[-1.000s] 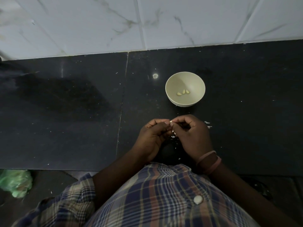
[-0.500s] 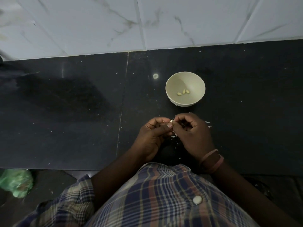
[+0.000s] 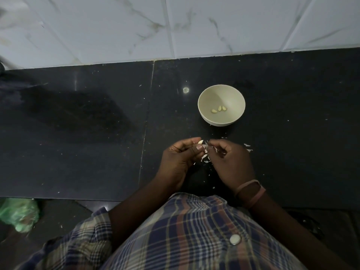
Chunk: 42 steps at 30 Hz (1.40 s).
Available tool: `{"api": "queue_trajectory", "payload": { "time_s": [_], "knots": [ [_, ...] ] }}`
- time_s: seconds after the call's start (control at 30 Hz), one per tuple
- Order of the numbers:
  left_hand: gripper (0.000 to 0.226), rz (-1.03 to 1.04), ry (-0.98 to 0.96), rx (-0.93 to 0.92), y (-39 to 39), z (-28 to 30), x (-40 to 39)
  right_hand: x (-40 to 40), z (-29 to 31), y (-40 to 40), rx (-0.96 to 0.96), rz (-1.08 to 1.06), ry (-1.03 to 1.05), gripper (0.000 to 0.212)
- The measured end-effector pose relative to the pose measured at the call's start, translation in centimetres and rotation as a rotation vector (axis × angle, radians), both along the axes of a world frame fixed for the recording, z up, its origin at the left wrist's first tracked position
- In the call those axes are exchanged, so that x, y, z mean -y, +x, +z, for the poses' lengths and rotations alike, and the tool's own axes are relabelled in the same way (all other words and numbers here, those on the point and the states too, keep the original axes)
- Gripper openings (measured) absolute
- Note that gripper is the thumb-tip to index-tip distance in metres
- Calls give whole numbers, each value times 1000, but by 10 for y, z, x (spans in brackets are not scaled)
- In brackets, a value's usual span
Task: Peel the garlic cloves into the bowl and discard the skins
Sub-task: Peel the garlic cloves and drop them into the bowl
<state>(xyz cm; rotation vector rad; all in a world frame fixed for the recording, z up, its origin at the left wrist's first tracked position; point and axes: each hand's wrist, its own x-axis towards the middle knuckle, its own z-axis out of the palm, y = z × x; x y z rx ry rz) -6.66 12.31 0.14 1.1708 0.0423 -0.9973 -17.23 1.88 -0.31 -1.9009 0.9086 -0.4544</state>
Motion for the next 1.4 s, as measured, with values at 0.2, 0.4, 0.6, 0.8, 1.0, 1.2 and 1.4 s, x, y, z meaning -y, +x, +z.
{"api": "queue_trajectory", "payload": {
  "time_s": [0.2, 0.4, 0.6, 0.8, 1.0, 1.2, 1.4],
  "knots": [
    [20, -23, 23, 73, 0, -1, -1, 2, 7, 5, 74, -66, 76, 17],
    [19, -47, 69, 167, -1, -1, -2, 0, 7, 7, 94, -65, 146, 9],
    [16, -104, 77, 278, -1, 1, -2, 0, 7, 10, 84, -81, 265, 4],
    [16, -177, 88, 356, 3, 5, -1, 5, 13, 9, 74, -23, 362, 3],
    [18, -215, 103, 398, 8, 6, 0, 10, 19, 7, 92, 31, 380, 8],
    [20, -221, 76, 385, 10, 7, 3, 13, 22, 9, 134, -7, 468, 8],
    [20, -238, 78, 428, 11, 6, 3, 14, 21, 10, 147, -23, 491, 9]
  ]
}}
